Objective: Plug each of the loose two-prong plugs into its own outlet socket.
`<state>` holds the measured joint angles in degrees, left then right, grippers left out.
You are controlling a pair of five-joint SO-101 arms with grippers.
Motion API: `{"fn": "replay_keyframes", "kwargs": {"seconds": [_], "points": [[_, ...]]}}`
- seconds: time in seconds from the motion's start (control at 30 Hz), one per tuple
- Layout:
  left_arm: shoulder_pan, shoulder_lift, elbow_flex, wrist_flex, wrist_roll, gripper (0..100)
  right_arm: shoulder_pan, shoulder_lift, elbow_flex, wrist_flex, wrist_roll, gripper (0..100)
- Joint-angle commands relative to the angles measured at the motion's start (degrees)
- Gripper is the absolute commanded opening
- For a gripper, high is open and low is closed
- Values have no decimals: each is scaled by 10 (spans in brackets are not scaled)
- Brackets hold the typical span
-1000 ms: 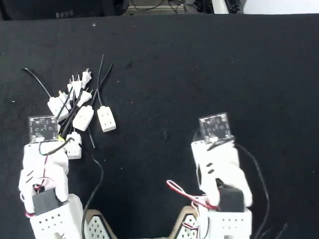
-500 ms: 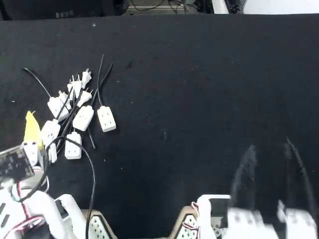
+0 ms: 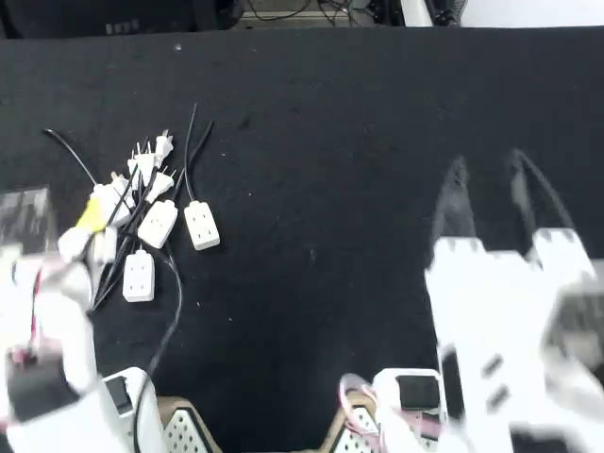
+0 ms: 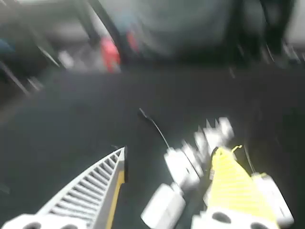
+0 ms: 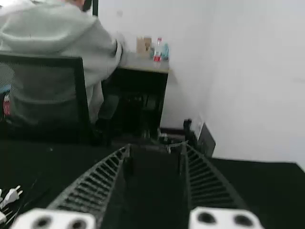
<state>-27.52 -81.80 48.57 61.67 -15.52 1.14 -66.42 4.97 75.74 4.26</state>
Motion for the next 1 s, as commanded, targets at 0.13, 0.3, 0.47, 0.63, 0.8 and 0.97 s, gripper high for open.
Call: {"fn": "replay_keyframes", "kwargs": {"seconds": [0.13,0.3,0.47,0.63,0.8,0.97], "points": [[89,313,-34,-28,7,290,-38,60,320,-165,-16,155],[145,419,-36,-81,36,292,-140,47,555,-355,-17,155],[145,484,-36,-105,100,293,-208,37,692,-474,-17,155],[109,516,-45,-55,80,293,-220,39,733,-496,-17,155],[65,540,-37,-10,10,292,-220,39,742,-493,-14,155],[40,602,-14,-102,-7,293,-220,39,749,-495,-13,155]]}}
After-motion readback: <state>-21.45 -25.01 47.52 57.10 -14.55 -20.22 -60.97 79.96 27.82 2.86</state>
